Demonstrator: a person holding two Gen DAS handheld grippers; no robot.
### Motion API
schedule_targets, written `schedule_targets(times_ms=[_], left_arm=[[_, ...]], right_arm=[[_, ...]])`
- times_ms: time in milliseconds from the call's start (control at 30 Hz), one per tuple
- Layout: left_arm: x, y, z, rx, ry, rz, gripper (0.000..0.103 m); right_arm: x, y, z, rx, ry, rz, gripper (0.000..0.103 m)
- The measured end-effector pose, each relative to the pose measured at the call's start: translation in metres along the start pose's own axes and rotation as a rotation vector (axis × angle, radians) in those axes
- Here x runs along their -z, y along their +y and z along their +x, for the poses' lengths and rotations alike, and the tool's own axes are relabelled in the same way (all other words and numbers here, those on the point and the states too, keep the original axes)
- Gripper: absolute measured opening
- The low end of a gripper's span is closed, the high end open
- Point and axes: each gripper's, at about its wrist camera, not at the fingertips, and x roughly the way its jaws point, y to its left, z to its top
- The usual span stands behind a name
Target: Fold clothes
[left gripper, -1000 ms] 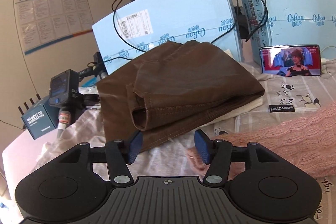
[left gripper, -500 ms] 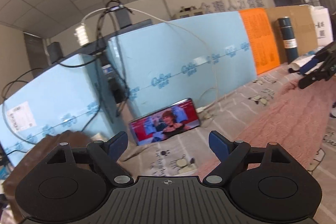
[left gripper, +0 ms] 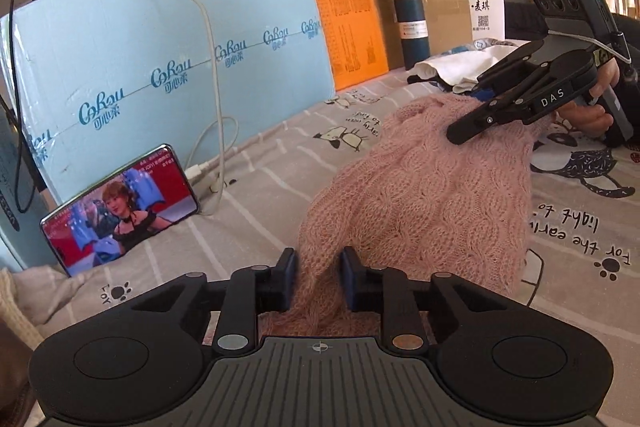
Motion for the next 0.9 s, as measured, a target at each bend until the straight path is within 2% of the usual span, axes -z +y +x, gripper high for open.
schedule_targets(times_ms=[133,300,400,533,600,700,800,900], left_arm=[[0.000,-0.019,-0.030,-0.080,-0.083,0.031,0.012],[0.009,-0.060,-0.076,-0.188,-0.191,0.081,0.012],[0.021,-0.091,-0.107,-0.245,-0.261,0.089,0.006],[0.032,-0.126,-0.136,-0.285,-0.277,0.132,0.006],[0.036,-0.137,-0.144,-0.259,-0.253,0.143,0.006],[0.046,-0.149,-0.151,-0.172,-0.197,0.125,0.006],[0.060,-0.156,-0.151,-0.093,-0.146,0.070,0.006],[0.073,-0.150,-0.151,-0.040,-0.129,-0.028,0.007]], right_arm=[[0.003,0.011,-0.014,0.010,-0.039,-0.041,0.019],[0.013,0.023,-0.049,0.005,-0.137,-0.034,0.019],[0.027,0.038,-0.075,0.002,-0.187,-0.029,0.019],[0.043,0.061,-0.104,-0.021,-0.214,-0.051,0.019],[0.051,0.069,-0.113,-0.018,-0.204,-0.058,0.019],[0.062,0.076,-0.123,0.007,-0.171,-0.051,0.019],[0.074,0.082,-0.129,0.025,-0.134,-0.054,0.019],[0.086,0.088,-0.128,0.046,-0.076,-0.055,0.020]])
